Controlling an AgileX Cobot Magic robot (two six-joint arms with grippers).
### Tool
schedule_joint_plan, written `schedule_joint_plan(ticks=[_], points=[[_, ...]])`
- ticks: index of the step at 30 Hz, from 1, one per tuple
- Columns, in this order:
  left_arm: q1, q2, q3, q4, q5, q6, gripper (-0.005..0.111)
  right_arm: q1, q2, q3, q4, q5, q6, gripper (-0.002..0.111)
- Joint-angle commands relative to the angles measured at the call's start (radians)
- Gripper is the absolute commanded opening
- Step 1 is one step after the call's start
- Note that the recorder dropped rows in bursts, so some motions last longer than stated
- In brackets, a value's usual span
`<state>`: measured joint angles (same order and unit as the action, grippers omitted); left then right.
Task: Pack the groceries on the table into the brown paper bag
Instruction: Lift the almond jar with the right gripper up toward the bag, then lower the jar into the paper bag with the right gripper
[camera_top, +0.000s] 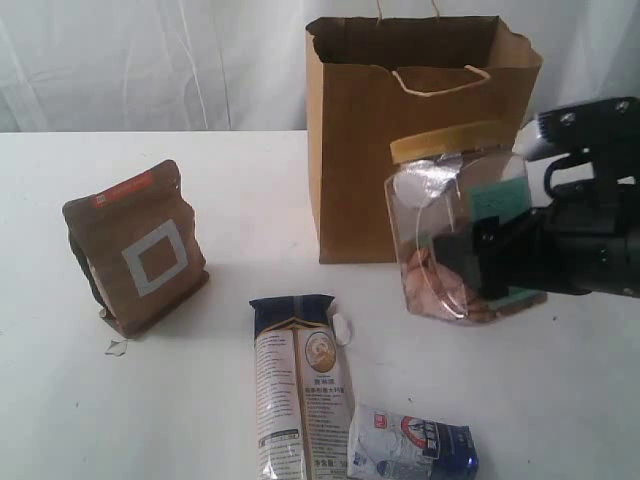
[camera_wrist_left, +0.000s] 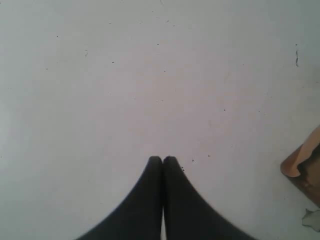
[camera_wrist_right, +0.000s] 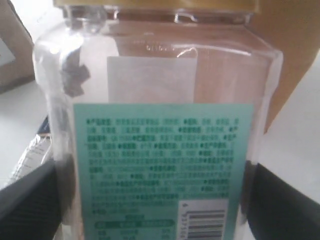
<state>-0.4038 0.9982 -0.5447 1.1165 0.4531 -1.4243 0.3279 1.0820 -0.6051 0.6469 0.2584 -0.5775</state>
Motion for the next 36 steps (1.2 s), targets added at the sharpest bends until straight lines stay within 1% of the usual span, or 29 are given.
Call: schedule_joint_plan(ticks=[1, 3, 7, 11, 14, 18, 20, 24, 27, 28, 30, 36], points=[[0.003, -0.009, 0.006, 0.002, 0.015, 0.037, 0.0, -0.041, -0.117, 0.001, 0.006, -0.125, -0.001, 0.0], [0.003, -0.009, 0.006, 0.002, 0.017, 0.042, 0.0, -0.059, -0.149, 0.001, 0.006, -0.185, -0.001, 0.0], [0.003, -0.009, 0.006, 0.002, 0.017, 0.042, 0.0, -0.063, -0.185, -0.018, 0.006, -0.307, -0.001, 0.0], [0.003, -0.009, 0.006, 0.002, 0.017, 0.042, 0.0, -0.063, -0.189, -0.096, 0.006, -0.312, -0.001, 0.0], [0.003, -0.009, 0.006, 0.002, 0.017, 0.042, 0.0, -0.063, -0.181, -0.164, 0.006, -0.351, -0.001, 0.0], [0.003, -0.009, 0.006, 0.002, 0.015, 0.042, 0.0, -0.063, -0.121, -0.237, -0.001, -0.397, -0.013, 0.0], [0.003, -0.009, 0.006, 0.002, 0.015, 0.042, 0.0, -0.063, -0.09, -0.249, -0.001, -0.402, -0.013, 0.0], [0.003, -0.009, 0.006, 0.002, 0.015, 0.042, 0.0, -0.063, -0.054, -0.261, -0.02, -0.503, 0.019, 0.0], [0.003, -0.009, 0.006, 0.002, 0.015, 0.042, 0.0, -0.07, -0.022, -0.292, -0.035, -0.522, 0.04, 0.0], [0.003, -0.009, 0.006, 0.002, 0.015, 0.042, 0.0, -0.07, -0.004, -0.302, -0.054, -0.522, 0.058, 0.0], [0.003, -0.009, 0.006, 0.002, 0.015, 0.042, 0.0, -0.07, 0.044, -0.335, -0.159, -0.538, 0.152, 0.0], [0.003, -0.009, 0.006, 0.002, 0.012, 0.042, 0.0, -0.07, 0.199, -0.424, -0.664, -0.667, 0.562, 0.0]])
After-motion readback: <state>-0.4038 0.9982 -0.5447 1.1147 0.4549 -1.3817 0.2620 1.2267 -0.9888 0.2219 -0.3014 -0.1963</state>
